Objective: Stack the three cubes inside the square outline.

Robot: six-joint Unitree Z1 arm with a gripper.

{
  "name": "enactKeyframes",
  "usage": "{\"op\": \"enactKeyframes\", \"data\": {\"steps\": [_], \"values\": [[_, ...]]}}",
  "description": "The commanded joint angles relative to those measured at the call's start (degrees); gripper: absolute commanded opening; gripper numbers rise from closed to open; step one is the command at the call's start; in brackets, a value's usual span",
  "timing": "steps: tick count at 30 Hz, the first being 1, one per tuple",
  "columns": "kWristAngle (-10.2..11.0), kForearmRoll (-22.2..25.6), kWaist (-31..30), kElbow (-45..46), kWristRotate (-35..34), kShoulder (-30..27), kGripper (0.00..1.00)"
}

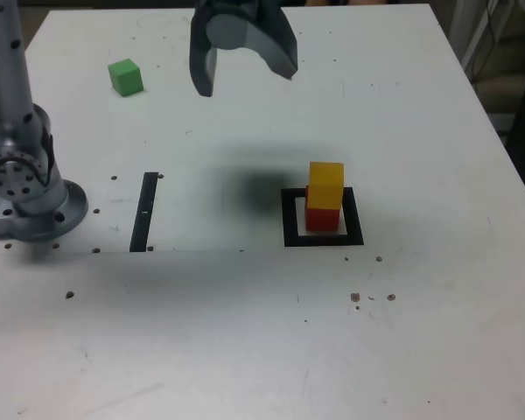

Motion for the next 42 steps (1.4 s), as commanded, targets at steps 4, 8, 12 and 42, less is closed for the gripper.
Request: {"op": "enactKeyframes", "data": {"steps": [4,8,12,42], "values": [[-0.02,0.74,3.19,-0.20,4.25,-1.04,0.99],[0.17,1.70,5.84,0.06,7.26,-1.83,0.99],[0.97,2.98,9.08,0.15,9.87,-2.68,0.99],[1.63,1.47,33.56,1.60,24.92,-4.24,0.99]]}}
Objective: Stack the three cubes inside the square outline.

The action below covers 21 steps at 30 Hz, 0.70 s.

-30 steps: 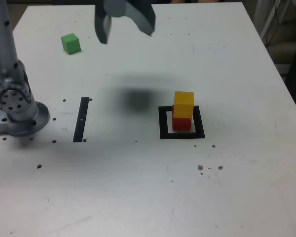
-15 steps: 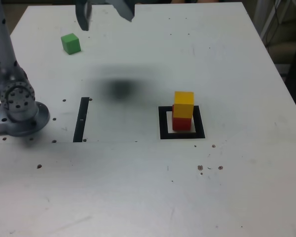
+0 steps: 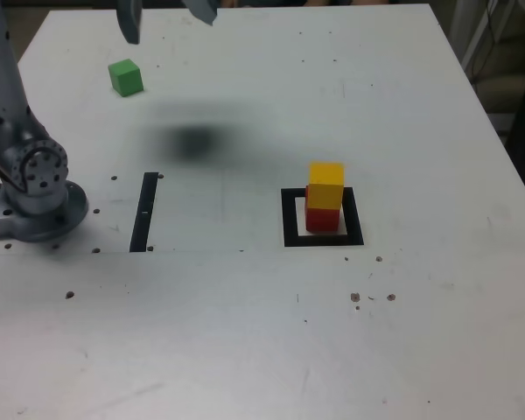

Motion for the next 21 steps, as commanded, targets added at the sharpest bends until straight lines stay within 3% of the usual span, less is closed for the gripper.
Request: {"op": "enactKeyframes", "data": {"steps": [1,21], "values": [[0.00,-0.62,2.14,0.39,1.05,0.43,0.99],[-0.73,-6.23,16.45,-0.98,2.74,7.90,0.99]]}}
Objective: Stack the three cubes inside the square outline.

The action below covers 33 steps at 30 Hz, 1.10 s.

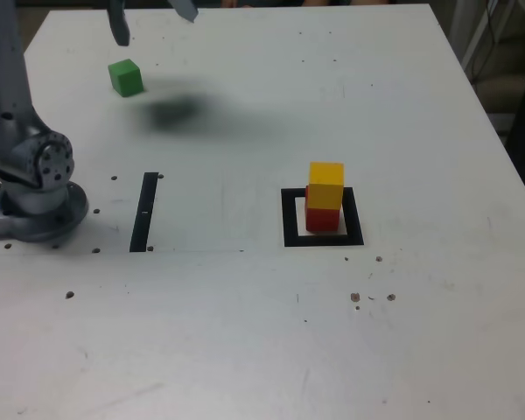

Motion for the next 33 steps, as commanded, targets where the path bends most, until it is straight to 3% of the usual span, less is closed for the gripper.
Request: {"op": "enactKeyframes", "data": {"steps": [1,20,33], "values": [[-0.05,-0.51,1.35,-0.39,-0.18,0.81,0.99],[0.30,-1.67,8.40,1.38,-7.69,3.45,0.99],[0.31,-7.99,9.83,8.63,-8.90,4.75,1.00]]}}
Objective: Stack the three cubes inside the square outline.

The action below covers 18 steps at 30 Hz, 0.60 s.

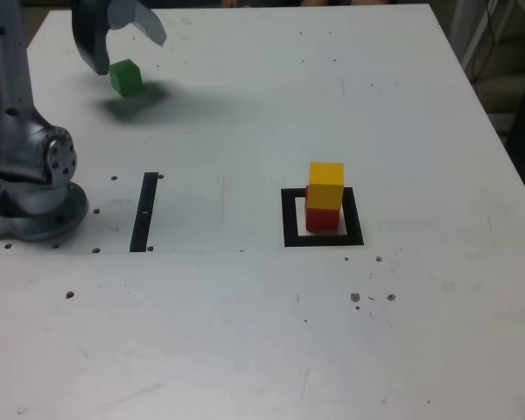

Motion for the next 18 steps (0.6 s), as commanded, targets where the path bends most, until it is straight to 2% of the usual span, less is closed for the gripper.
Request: {"op": "enactKeyframes", "data": {"steps": [1,18], "values": [[0.11,-0.76,0.26,0.72,-0.21,0.51,1.00],[0.97,-4.42,2.32,1.44,-0.46,5.34,0.96]]}}
